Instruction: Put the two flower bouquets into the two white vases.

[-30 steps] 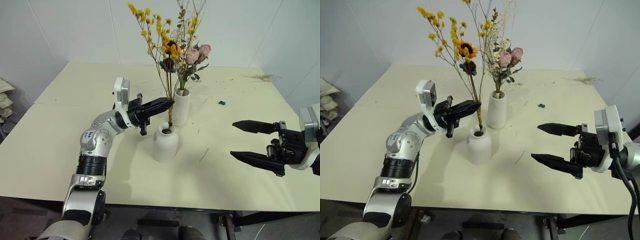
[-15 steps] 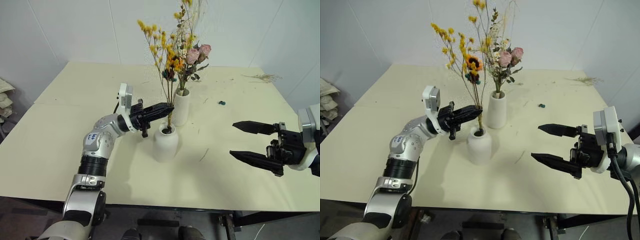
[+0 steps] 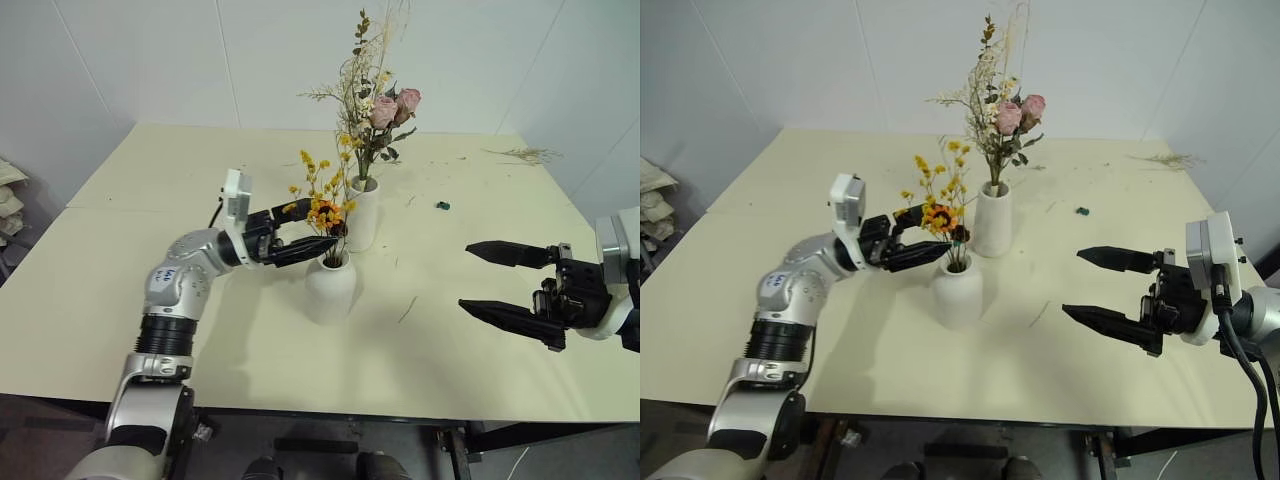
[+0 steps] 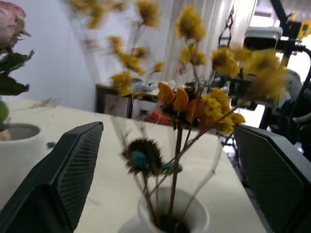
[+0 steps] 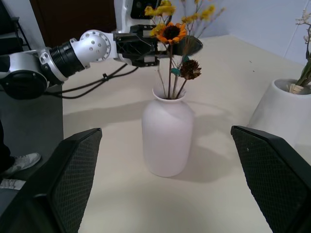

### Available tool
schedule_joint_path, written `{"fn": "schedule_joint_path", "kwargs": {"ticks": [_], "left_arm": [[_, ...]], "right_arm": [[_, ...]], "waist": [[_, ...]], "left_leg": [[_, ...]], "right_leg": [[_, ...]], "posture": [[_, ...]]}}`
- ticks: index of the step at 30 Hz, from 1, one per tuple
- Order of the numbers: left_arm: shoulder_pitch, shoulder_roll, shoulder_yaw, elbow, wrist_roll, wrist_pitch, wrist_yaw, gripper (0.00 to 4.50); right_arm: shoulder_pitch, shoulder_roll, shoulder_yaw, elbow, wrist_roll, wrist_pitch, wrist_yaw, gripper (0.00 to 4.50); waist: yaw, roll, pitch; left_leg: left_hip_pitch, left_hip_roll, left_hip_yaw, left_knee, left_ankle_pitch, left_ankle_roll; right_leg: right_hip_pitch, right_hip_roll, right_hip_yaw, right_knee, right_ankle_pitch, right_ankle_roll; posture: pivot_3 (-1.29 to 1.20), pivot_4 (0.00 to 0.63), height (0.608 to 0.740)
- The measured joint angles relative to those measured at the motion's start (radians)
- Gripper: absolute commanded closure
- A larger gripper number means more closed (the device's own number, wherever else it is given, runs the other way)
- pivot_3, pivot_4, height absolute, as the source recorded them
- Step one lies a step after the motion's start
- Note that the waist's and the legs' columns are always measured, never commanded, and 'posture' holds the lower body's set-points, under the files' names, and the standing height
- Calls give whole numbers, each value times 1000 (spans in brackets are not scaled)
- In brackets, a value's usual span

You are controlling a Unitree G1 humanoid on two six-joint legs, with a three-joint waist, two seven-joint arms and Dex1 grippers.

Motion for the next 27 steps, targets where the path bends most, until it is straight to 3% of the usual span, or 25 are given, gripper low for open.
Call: {"fn": "schedule_joint_path", "kwargs": {"ticks": [8, 16, 22, 27], "left_arm": [[-121, 201, 0, 228, 118, -155, -189, 66], [-191, 310, 19, 581, 246, -419, -226, 66], [-270, 315, 62, 761, 306, -579, -121, 66], [-279, 313, 78, 816, 306, -583, -170, 66]], "right_arm": [[56, -8, -42, -2, -2, 0, 4, 0], [86, -18, -100, 28, -24, -3, 7, 0], [70, -29, -114, 129, -75, -43, 28, 0], [52, -49, -115, 193, -114, -66, 52, 0]], "waist": [[2, 0, 0], [-7, 0, 0], [4, 0, 0], [0, 0, 0]], "left_leg": [[0, 0, 0, -1, 0, 0], [-1, 1, 1, -6, 0, 0], [-1, 1, 1, -5, 0, 0], [-1, 1, 1, -6, 0, 0]], "right_leg": [[0, 0, 0, -2, 0, 0], [-3, 0, 0, -2, 0, -1], [-3, 0, 0, -2, 0, 0], [-3, 0, 0, -1, 0, 0]], "posture": [[0, 150, 740], [0, 150, 740], [0, 150, 740], [0, 150, 740]]}}
